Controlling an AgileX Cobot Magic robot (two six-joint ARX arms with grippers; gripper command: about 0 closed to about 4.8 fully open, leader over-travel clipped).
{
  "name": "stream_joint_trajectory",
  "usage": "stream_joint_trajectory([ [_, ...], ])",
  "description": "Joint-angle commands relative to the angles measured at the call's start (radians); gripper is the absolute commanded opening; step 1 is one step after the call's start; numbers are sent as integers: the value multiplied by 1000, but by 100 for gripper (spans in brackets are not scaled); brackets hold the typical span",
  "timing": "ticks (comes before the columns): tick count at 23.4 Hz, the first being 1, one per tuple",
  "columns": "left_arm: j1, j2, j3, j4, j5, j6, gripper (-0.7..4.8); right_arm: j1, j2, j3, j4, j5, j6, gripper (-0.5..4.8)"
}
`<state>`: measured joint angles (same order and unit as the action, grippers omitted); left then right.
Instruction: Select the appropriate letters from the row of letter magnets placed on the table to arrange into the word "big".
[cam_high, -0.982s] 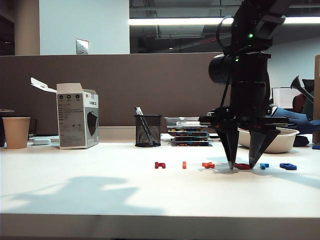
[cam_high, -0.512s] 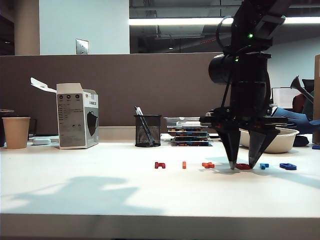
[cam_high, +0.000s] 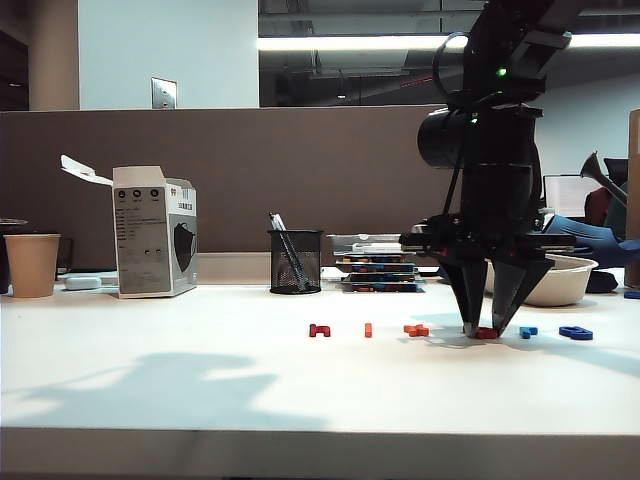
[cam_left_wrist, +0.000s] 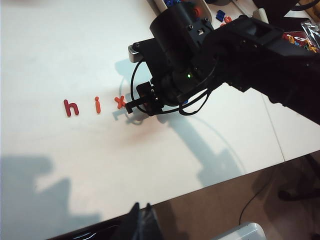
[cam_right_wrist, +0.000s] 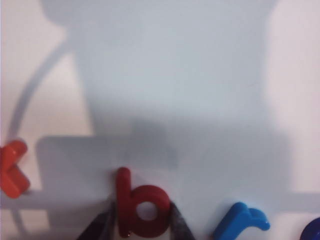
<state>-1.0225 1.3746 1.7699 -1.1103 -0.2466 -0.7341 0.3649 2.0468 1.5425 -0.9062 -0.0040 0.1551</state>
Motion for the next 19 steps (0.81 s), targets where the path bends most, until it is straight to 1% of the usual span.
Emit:
stream_joint_trajectory([
  [1,0,-3,2,12,-3,0,-5,3,23,-13,0,-13,-3,134],
  [5,0,-2,2,12,-3,0,-5,3,23,-13,0,-13,-3,131],
  [6,0,-2,2,12,-3,0,-5,3,23,-13,0,-13,-3,94],
  [7,0,-3,2,12,-3,0,-5,3,23,-13,1,-13,-3,85],
  [19,0,-3,2,12,-3,0,-5,3,23,-13,3,-13,-3,85],
])
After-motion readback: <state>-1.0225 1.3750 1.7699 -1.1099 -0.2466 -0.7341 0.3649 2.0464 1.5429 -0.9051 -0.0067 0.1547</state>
